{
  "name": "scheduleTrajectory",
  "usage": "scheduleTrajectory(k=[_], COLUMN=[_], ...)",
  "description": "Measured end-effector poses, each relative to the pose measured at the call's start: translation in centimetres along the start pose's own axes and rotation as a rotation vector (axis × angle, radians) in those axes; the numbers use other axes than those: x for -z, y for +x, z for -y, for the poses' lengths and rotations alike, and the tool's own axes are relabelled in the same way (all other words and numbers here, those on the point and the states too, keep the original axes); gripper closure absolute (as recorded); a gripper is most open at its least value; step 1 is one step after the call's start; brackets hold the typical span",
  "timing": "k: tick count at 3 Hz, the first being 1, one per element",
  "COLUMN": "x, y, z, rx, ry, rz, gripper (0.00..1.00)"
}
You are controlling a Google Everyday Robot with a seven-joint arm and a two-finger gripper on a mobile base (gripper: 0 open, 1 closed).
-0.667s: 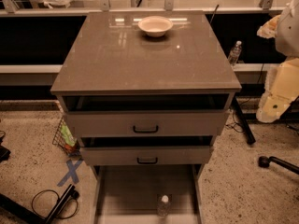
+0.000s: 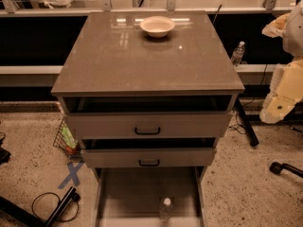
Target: Pick water bottle from bottom drawer and place on counter
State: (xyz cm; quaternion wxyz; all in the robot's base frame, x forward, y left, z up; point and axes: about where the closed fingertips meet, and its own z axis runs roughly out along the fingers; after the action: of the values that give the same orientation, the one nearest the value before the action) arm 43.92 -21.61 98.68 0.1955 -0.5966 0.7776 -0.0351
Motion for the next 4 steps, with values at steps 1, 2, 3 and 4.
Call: scheduleTrajectory(k=[1,2,3,4], x=[-3.0,-11.0,-16.0,-19.9], y=[0.9,4.7,6.9,9.7], z=[-1.4,-6.2,-8.6,-10.8], rx=[0.001,-0.062,-0.158,-0.215], ry=[-0.025,-0.064,-0.026,0.048], rz=[0.107,0.303,0.470,0.688], gripper=[0.00,0.00,0.00,0.00])
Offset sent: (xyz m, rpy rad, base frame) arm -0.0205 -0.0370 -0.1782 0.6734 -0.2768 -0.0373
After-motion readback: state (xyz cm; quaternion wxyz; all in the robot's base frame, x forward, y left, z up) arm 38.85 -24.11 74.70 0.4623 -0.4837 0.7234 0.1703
